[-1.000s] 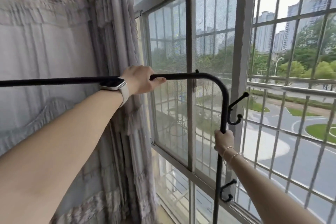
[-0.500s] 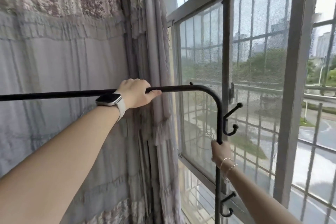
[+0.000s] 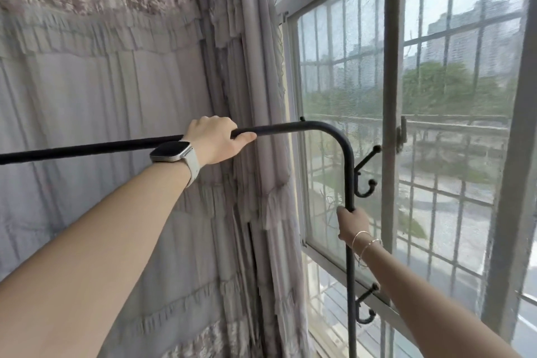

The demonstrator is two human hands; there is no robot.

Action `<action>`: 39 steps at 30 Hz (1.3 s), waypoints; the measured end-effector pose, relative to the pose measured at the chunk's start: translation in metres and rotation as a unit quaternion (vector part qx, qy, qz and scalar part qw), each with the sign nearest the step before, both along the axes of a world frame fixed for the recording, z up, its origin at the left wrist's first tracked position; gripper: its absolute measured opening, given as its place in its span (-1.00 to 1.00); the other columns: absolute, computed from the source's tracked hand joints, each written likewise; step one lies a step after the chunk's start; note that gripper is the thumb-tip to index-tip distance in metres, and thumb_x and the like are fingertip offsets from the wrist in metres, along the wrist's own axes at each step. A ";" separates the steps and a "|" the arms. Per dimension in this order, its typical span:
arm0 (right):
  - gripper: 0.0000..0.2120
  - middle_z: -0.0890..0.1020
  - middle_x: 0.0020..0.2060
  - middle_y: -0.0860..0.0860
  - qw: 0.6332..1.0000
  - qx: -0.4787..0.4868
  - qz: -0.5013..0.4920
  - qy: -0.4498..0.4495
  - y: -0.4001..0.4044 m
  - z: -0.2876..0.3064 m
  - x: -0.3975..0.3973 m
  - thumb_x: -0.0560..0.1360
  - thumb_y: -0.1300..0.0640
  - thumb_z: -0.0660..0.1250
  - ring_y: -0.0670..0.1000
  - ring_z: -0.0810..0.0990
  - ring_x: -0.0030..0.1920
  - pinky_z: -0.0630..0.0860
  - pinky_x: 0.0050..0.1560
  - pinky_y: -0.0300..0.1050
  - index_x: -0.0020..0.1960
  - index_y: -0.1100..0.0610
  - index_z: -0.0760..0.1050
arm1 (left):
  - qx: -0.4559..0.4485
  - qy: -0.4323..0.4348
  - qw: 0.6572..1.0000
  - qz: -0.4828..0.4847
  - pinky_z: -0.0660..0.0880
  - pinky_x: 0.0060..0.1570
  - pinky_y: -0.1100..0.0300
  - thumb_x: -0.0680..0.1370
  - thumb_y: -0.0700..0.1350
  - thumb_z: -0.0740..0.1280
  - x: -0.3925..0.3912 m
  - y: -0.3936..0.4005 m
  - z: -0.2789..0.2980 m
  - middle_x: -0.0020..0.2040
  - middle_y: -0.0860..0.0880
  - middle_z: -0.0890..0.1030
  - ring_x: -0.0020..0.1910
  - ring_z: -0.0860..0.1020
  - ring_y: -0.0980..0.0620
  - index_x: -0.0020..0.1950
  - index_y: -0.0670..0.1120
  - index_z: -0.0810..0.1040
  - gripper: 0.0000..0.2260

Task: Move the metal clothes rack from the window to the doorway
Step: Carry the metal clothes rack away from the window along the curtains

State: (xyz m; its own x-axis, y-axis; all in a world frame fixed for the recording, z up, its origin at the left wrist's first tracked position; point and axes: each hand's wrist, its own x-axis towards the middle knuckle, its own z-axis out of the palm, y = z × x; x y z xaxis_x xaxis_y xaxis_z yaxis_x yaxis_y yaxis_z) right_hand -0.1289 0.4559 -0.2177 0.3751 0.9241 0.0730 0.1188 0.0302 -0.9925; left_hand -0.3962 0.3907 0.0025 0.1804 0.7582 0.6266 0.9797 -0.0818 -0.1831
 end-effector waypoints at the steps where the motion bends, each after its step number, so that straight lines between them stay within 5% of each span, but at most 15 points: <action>1: -0.78 0.30 -0.51 0.02 1.000 -0.001 0.001 -0.005 0.004 0.000 -0.002 0.41 0.17 0.16 0.05 0.29 -0.47 0.35 -0.31 -0.02 -0.40 0.11 0.25 | 0.002 -0.001 1.000 -0.002 0.22 -0.39 0.12 0.46 0.40 0.00 -0.002 0.002 0.000 -0.42 0.01 0.51 -0.41 0.42 0.04 -0.39 -0.02 0.40 -0.46; 13: -0.78 0.30 -0.52 0.02 1.000 -0.007 0.016 -0.001 0.039 0.003 -0.021 0.43 0.18 0.17 0.03 0.29 -0.51 0.39 -0.31 -0.02 -0.37 0.12 0.25 | 0.010 -0.001 1.000 0.010 0.21 -0.39 0.12 0.48 0.38 0.01 -0.021 0.037 0.001 -0.41 0.01 0.50 -0.42 0.41 0.02 -0.38 -0.03 0.38 -0.46; 28: -0.74 0.21 -0.53 0.00 0.997 -0.008 0.076 0.028 0.099 0.001 -0.041 0.41 0.26 0.15 -0.01 0.17 -0.53 0.17 -0.45 -0.14 -0.41 0.10 0.16 | 0.000 -0.003 0.999 0.051 0.22 -0.42 0.15 0.50 0.36 0.04 -0.031 0.067 0.000 -0.44 0.00 0.49 -0.43 0.44 0.02 -0.38 -0.06 0.35 -0.47; 39: -0.85 0.27 -0.46 0.03 0.996 0.005 0.090 0.013 0.119 0.008 -0.051 0.46 0.27 0.15 0.04 0.24 -0.50 0.32 -0.51 -0.17 -0.27 0.17 0.25 | -0.009 -0.012 0.997 0.073 0.24 -0.42 0.16 0.50 0.36 0.05 -0.035 0.086 0.002 -0.46 0.01 0.47 -0.44 0.45 0.01 -0.39 -0.05 0.33 -0.48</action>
